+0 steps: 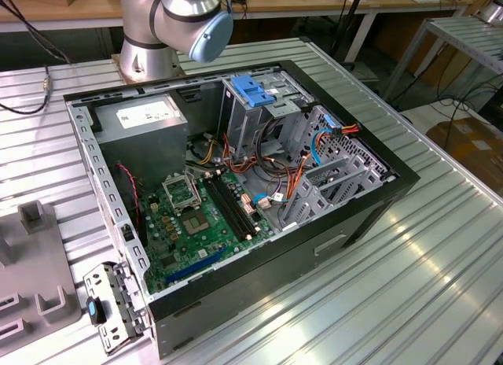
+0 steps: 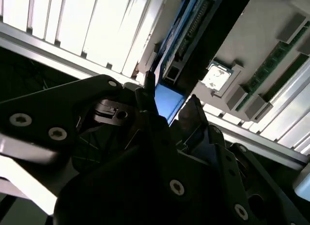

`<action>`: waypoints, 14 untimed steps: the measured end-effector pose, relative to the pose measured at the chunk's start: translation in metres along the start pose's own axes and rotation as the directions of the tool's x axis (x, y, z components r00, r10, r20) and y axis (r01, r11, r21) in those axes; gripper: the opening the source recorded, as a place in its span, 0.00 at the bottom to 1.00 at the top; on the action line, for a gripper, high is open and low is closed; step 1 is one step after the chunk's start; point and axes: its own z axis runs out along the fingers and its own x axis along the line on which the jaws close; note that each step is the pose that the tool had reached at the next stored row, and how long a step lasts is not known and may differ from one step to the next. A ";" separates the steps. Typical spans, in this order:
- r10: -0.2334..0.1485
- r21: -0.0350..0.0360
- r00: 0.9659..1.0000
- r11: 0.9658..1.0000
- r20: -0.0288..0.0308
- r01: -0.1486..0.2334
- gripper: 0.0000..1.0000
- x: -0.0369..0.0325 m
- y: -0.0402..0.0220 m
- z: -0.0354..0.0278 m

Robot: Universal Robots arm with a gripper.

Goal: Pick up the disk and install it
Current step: 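Pick up the disk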

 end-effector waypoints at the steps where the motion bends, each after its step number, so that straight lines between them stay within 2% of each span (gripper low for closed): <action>1: -0.018 0.000 1.000 1.000 0.001 0.018 0.47 0.0005 0.0017 0.0180; 2: -0.020 0.000 1.000 1.000 0.002 0.020 0.47 0.0006 0.0017 0.0236; 12: -0.020 0.000 1.000 1.000 0.002 0.020 0.47 0.0003 0.0017 0.0250; 13: -0.020 0.000 1.000 1.000 0.002 0.020 0.46 0.0002 0.0017 0.0250; 14: -0.020 0.000 1.000 1.000 0.002 0.020 0.39 0.0002 0.0017 0.0250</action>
